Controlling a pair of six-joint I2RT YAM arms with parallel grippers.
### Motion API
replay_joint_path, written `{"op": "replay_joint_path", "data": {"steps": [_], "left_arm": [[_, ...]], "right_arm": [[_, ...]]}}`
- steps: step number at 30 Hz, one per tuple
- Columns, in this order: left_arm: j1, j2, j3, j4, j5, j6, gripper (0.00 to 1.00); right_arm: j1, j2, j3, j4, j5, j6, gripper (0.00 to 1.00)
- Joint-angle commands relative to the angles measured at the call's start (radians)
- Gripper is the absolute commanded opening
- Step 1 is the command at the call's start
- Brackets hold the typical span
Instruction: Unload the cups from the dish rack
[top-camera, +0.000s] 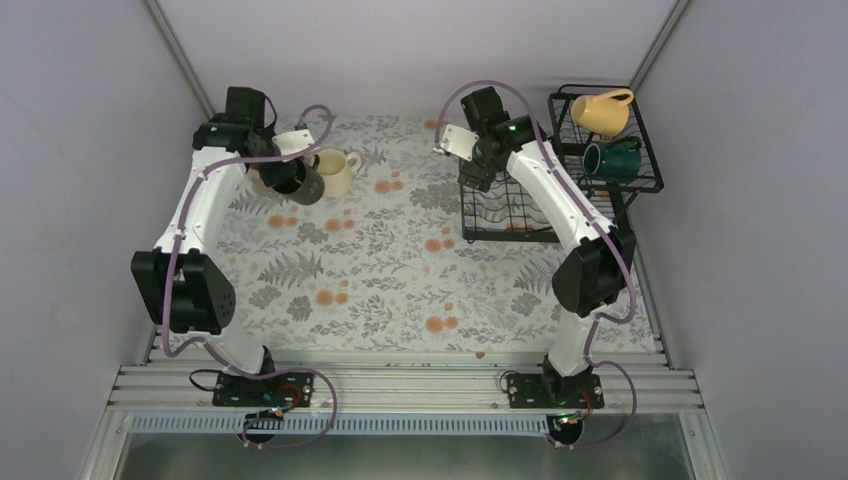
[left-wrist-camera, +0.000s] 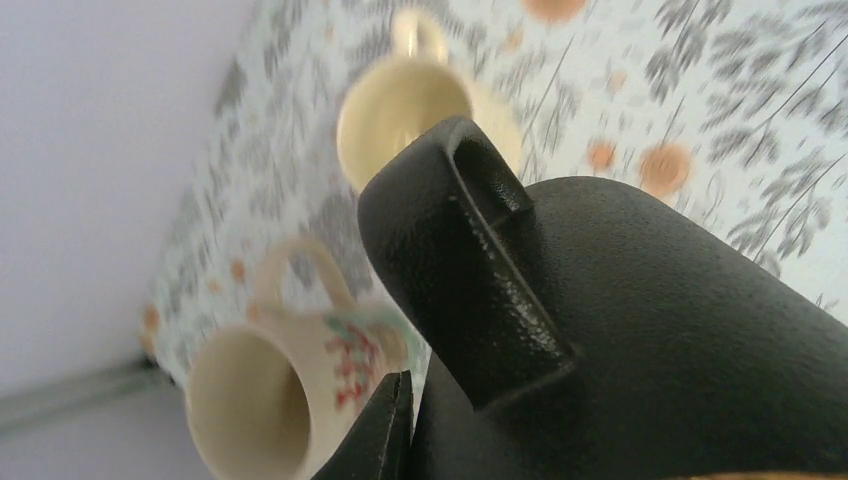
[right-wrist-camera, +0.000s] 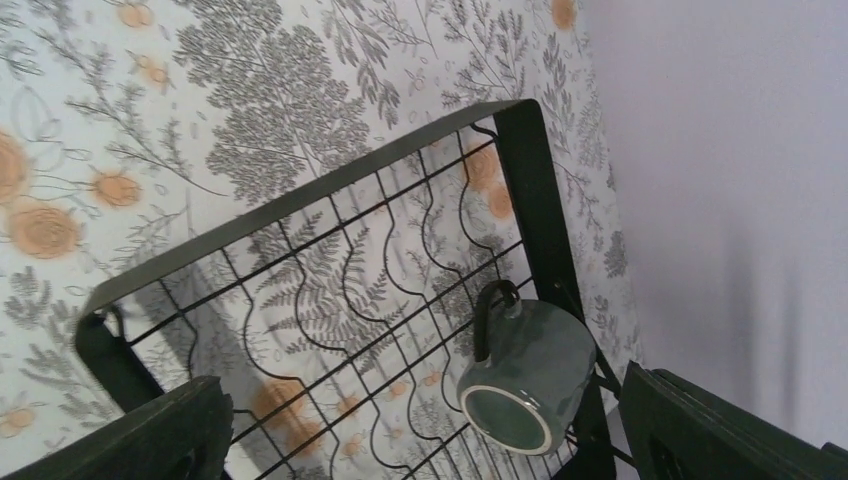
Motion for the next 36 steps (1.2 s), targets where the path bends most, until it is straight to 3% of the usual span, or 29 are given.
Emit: {"op": "replay_joint_path", "data": {"steps": [1,13,31,36], "left_arm": [[0.065,0.010,-0.025,0.001,-0.150,-0.131,0.02],[0.282,0.111,-0.097,-0.094,-0.177,-0.118,0.02],[0.344,0.242,-0.130,-0.115,-0.197,-0.093,0.02],[0.348,0.239,-0.172,-0.095,-0.226,-0.082,0.02]], "right_arm": [[-0.025,0.042,0.010,0.066,0.095,-0.063,1.00],[-0.088,0.076,-0.026,0.146,0.143,-0.155,1.00],[-0.209,0.139,-0.192,0.401,0.223,-0.459,0.92],[-0.209,0.126,-0.315,0.518,0.252,-0.515,0.87]]}}
